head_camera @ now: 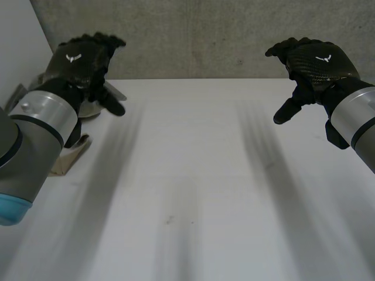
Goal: Fold the laundry.
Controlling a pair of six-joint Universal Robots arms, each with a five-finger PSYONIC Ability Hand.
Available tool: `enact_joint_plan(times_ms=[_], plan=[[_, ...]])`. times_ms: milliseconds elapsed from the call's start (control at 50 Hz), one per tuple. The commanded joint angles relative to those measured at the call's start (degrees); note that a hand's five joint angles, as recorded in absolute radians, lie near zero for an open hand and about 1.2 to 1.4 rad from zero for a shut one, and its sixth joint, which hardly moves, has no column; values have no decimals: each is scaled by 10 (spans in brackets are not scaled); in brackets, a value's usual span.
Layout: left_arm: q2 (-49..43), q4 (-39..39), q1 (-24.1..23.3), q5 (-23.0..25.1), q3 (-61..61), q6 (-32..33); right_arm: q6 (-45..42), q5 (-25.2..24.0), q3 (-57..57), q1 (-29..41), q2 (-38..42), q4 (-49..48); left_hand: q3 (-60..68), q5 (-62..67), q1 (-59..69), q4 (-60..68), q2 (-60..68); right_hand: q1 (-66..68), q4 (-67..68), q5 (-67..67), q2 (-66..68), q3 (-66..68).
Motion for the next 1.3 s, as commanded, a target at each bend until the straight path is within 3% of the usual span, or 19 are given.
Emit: enact_joint_plan(times_ms=[20, 260, 380, 440, 520, 540, 600, 660, 780, 940, 1060, 1120, 1160, 1180, 1200, 1280, 1300], plan=[[-42, 2, 75, 2, -36, 162, 0, 0, -1, 0, 2, 0, 10, 5, 10, 15, 13, -13, -33, -32, -24, -21], [-253, 98, 210, 3, -9, 328, -1, 0, 2, 2, 25, -6, 2, -3, 2, 7, 5, -13, -33, -32, -24, -21], [-330, 114, 236, 19, 47, 388, -1, -1, 3, 4, 37, -6, 25, 20, 25, 30, 28, -13, -33, -32, -24, -21], [-350, 121, 239, 31, 65, 403, -1, -1, 3, 5, 39, -6, 159, 154, 160, 164, 162, -13, -33, -32, -24, -21], [-367, 135, 242, 36, 83, 418, -1, 0, 3, 3, 39, -6, 494, 489, 494, 499, 497, -13, -33, -32, -24, -21], [-371, 144, 238, 32, 88, 423, -1, -1, 3, 3, 39, -6, 678, 673, 678, 683, 680, -13, -33, -32, -24, -21], [-370, 165, 230, 23, 90, 425, -1, -1, 1, -1, 39, -6, 679, 674, 680, 685, 682, -13, -33, -32, -24, -21], [-363, 198, 198, -11, 88, 422, -1, -1, -2, -2, 39, -6, 679, 674, 680, 685, 682, -13, -33, -32, -24, -21], [-252, 213, 76, -63, 62, 365, -1, -1, -5, -2, 37, -6, 679, 674, 680, 685, 682, -13, -33, -32, -24, -21], [-151, 200, -79, -63, 47, 196, -1, -1, -11, -3, 31, -6, 679, 674, 680, 685, 682, -13, -33, -32, -24, -21], [-164, 188, -185, -42, 48, 101, -1, -1, -16, -4, 31, -6, 679, 674, 680, 685, 682, -13, -33, -32, -24, -21], [-198, 183, -207, -20, 54, 91, -1, 0, -16, -4, 31, -6, 679, 674, 680, 685, 682, -13, -33, -32, -24, -21], [-209, 182, -206, -19, 58, 95, -1, 0, -16, -4, 30, -6, 436, 430, 436, 441, 438, -13, -33, -32, -24, -21], [-218, 177, -203, -24, 62, 104, -1, 0, -16, -4, 30, -5, 78, 73, 78, 83, 81, -13, -33, -32, -24, -21], [-220, 176, -200, -27, 62, 111, -1, 0, -16, -4, 29, -5, -21, -26, -20, -15, -18, -13, -33, -32, -24, -21], [-221, 161, -146, -44, 59, 189, -1, -1, -16, -4, 27, -6, -21, -26, -20, -15, -18, -13, -33, -32, -24, -21], [-220, 153, -112, -47, 56, 223, -1, -1, -16, -4, 27, -6, -21, -26, -20, -15, -18, -13, -33, -32, -24, -21]])
